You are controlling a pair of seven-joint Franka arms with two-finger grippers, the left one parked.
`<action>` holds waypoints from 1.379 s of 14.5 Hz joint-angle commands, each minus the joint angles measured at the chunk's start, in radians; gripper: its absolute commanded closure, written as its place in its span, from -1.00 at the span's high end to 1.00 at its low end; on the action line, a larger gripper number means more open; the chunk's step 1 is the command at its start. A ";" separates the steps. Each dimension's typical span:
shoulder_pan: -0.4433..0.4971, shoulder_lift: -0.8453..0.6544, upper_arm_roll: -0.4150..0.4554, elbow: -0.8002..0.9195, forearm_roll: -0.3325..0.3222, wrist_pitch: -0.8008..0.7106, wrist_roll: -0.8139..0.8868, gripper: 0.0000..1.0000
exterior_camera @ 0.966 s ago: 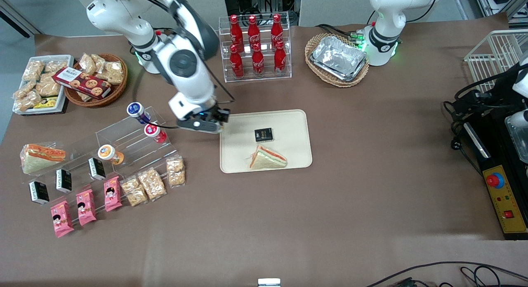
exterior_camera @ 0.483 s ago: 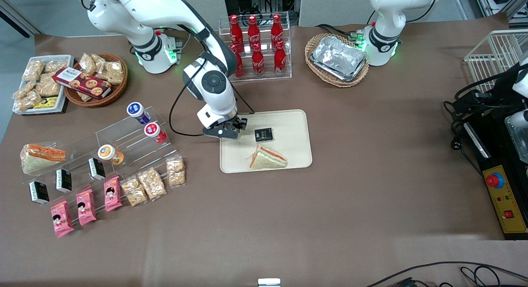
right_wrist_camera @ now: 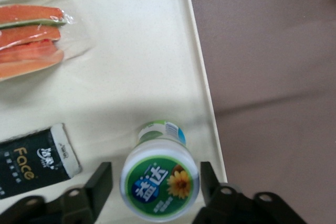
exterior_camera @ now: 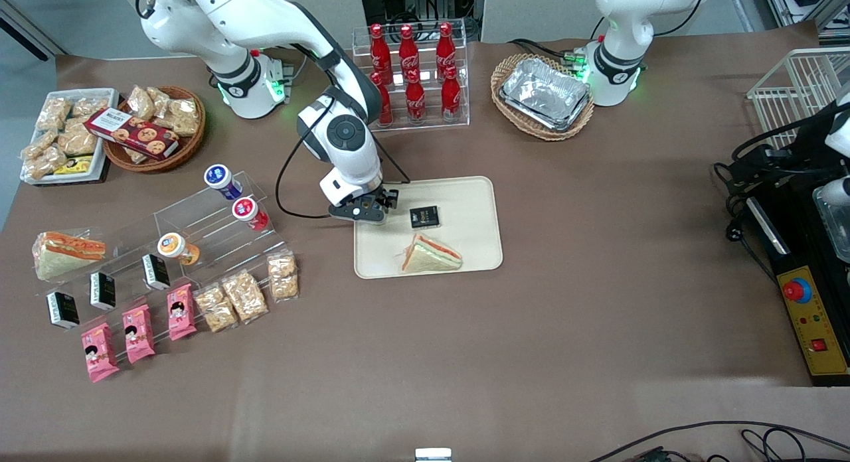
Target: Place green gum on tray
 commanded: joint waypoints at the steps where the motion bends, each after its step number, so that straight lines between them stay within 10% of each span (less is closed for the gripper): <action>1: 0.004 0.002 -0.007 -0.001 0.001 0.028 0.008 1.00; 10: -0.131 -0.122 -0.053 0.332 -0.001 -0.486 -0.130 1.00; 20: -0.606 -0.334 -0.055 0.442 -0.057 -0.637 -0.833 1.00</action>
